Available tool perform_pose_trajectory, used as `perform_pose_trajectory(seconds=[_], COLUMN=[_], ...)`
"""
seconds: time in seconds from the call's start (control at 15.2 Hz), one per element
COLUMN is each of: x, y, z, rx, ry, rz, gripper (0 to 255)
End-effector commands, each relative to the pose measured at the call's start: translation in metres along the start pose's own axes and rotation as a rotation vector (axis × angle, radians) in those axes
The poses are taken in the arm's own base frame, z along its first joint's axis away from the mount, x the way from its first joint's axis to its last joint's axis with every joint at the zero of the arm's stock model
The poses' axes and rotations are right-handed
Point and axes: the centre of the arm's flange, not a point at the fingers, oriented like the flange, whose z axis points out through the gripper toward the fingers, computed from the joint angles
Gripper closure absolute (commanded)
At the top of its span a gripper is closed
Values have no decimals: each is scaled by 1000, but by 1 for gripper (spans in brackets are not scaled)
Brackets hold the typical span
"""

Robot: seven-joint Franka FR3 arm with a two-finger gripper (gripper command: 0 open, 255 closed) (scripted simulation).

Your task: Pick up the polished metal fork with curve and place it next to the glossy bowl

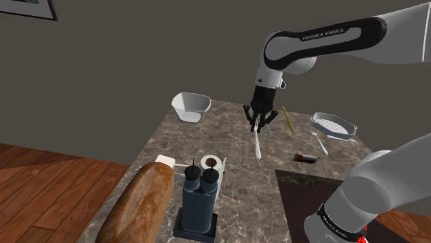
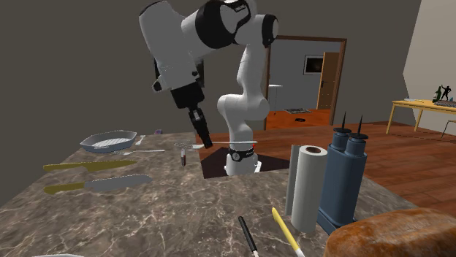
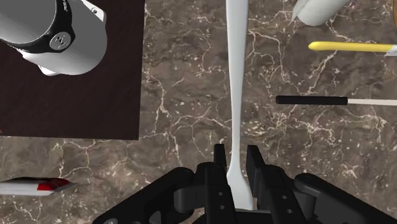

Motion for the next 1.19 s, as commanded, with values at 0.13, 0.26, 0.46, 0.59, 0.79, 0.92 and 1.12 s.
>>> perform_pose_trajectory(seconds=[0.13,0.26,0.46,0.59,0.79,0.92,1.12], x=[45,67,100,122,156,178,211], y=[-29,-41,-59,-71,-90,-102,-120], z=[-18,-25,-36,-43,-54,-61,-72], rx=[0,0,0,0,0,0,0], ry=[0,0,0,0,0,0,0], rz=[0,0,0,0,0,0,0], gripper=[255,255,255,255,255,255,255])
